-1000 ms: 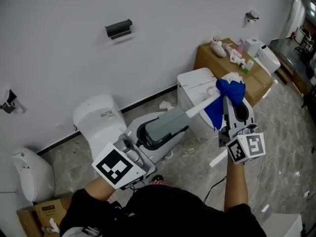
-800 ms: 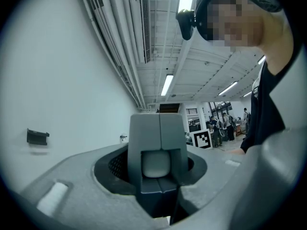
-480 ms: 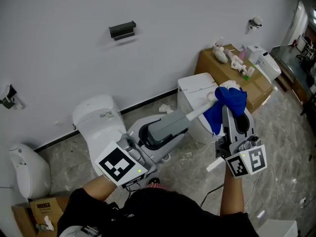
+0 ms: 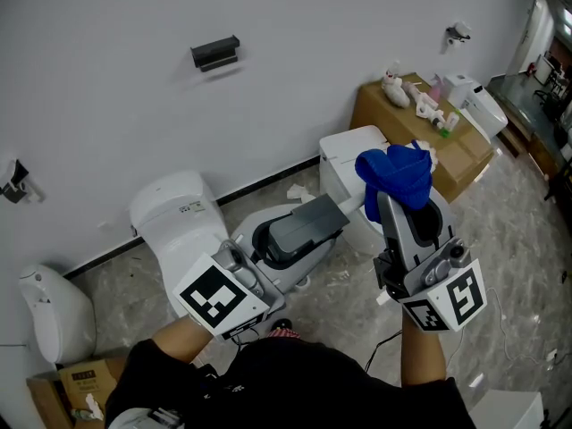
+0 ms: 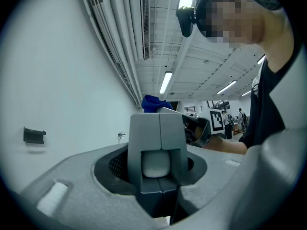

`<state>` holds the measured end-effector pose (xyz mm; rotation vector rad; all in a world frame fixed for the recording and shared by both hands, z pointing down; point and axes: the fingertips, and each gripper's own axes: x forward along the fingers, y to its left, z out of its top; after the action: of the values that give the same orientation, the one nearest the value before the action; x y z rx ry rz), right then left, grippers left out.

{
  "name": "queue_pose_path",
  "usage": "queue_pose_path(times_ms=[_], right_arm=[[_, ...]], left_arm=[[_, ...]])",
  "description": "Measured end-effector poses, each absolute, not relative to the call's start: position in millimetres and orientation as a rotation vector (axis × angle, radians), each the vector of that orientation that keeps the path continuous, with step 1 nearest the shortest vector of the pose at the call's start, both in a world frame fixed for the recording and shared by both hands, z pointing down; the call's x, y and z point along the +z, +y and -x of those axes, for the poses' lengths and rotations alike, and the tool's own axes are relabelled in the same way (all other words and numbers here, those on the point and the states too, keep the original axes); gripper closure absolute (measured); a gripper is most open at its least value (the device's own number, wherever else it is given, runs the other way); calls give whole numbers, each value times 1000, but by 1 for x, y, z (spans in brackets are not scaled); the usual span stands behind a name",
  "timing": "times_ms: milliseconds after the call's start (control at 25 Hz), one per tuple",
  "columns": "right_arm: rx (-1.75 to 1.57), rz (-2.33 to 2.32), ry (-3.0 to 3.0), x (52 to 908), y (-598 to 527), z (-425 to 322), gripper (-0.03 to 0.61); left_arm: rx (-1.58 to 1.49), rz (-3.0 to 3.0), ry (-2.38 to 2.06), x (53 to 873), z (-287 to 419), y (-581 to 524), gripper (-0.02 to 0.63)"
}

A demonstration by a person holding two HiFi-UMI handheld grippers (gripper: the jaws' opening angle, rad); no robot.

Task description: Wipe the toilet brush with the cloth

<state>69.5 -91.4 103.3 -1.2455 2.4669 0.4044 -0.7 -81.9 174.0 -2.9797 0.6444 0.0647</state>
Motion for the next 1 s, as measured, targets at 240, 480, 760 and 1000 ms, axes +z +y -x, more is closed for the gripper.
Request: queue_pose_path(times_ms=[240, 480, 760, 1000], right_arm=[[385, 1189, 2527, 111, -92, -49, 501], [352, 1188, 2565, 121, -100, -38, 500], [307, 1198, 2612, 135, -110, -34, 502], [275, 1193, 2669, 143, -114, -35, 502]], left_arm=[[51, 2977, 647, 173, -2, -81, 433], [53, 2986, 643, 175, 1, -82, 433], [36, 2987, 660, 178, 1, -84, 433], [27, 2962, 678, 177, 0, -83, 433]])
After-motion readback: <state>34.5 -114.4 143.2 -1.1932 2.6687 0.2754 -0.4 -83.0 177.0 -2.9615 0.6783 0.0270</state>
